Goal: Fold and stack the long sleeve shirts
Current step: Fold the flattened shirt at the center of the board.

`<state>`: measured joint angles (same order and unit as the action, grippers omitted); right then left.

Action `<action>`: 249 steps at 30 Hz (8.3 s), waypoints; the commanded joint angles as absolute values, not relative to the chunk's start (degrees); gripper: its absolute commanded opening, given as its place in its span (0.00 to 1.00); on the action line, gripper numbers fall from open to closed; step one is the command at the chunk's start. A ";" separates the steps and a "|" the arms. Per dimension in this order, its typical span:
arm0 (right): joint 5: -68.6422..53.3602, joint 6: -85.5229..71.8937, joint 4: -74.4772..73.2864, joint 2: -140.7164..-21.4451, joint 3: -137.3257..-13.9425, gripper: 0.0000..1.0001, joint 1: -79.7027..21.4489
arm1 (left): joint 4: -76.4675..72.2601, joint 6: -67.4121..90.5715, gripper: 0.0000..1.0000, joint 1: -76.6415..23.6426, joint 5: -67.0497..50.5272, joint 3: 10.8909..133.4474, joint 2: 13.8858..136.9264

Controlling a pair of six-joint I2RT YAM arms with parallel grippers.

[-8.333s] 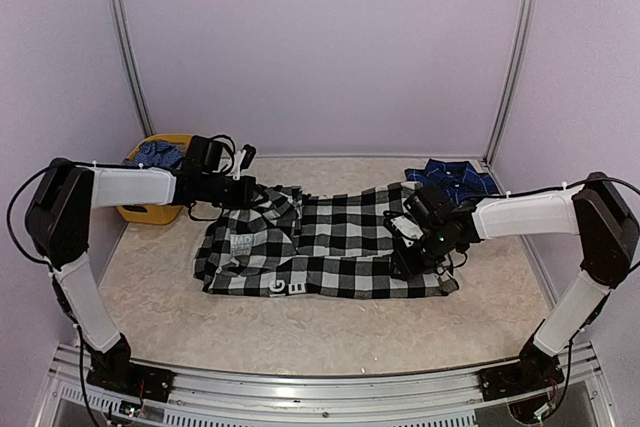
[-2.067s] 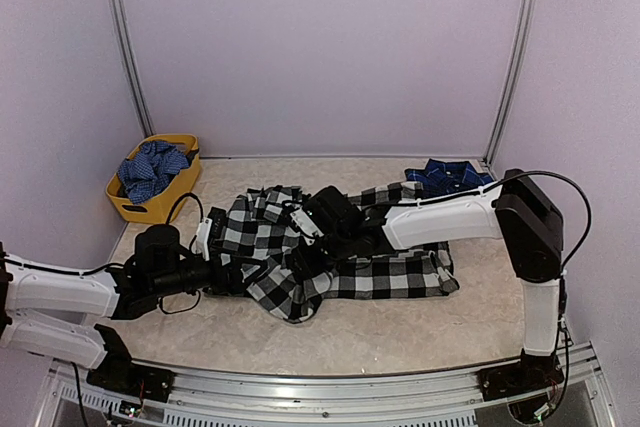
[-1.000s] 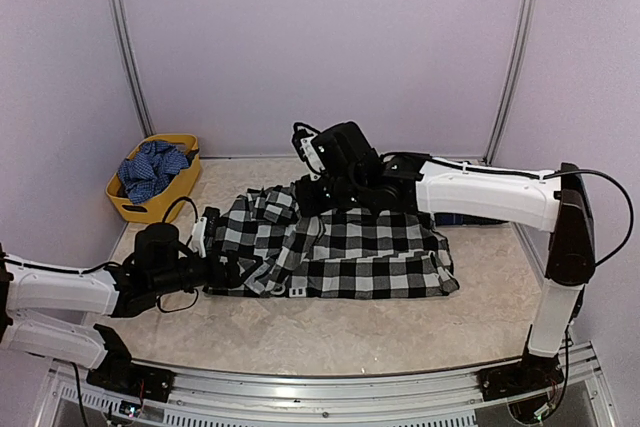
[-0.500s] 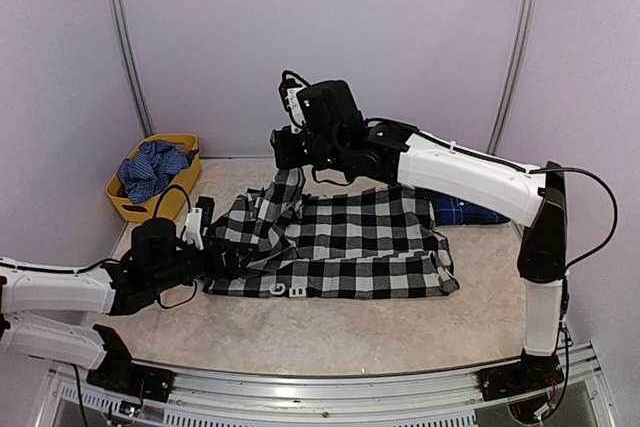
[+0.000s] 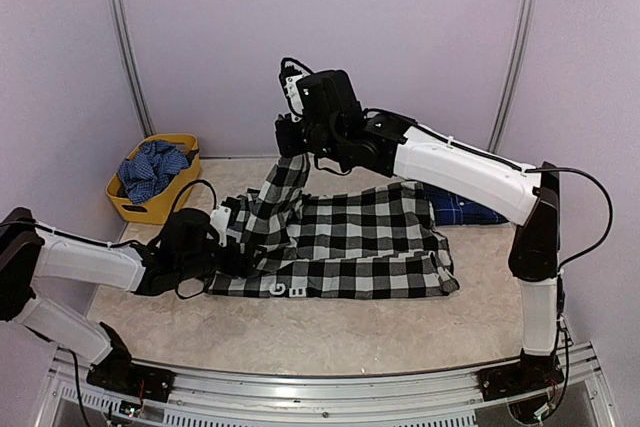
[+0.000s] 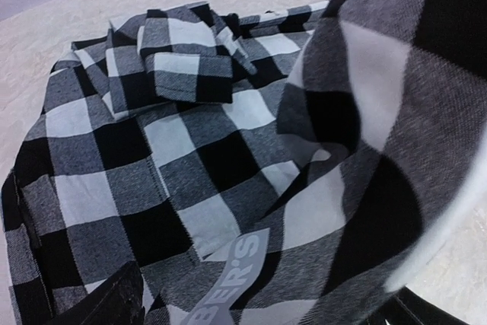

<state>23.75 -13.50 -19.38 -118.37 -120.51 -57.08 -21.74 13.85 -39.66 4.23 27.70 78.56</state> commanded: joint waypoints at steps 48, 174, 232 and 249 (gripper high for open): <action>34.58 -54.93 1.12 -83.95 -38.60 0.13 -62.40 | -14.37 31.13 0.99 -39.55 7.68 21.82 75.88; 4.90 -36.19 -9.12 -89.80 -71.77 0.00 -49.14 | -16.02 25.43 0.99 -35.90 -0.63 21.37 62.99; 10.55 -27.92 -16.35 -87.04 -42.35 0.45 -35.80 | 2.97 31.14 0.99 -55.96 35.93 41.13 101.02; 1.39 -44.09 -18.79 -78.18 -29.02 0.41 -41.17 | 13.36 39.04 0.99 -61.59 23.63 36.29 94.24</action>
<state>4.64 -36.95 -10.94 -81.23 -33.23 -37.71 3.99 36.40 -58.33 31.46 39.77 95.26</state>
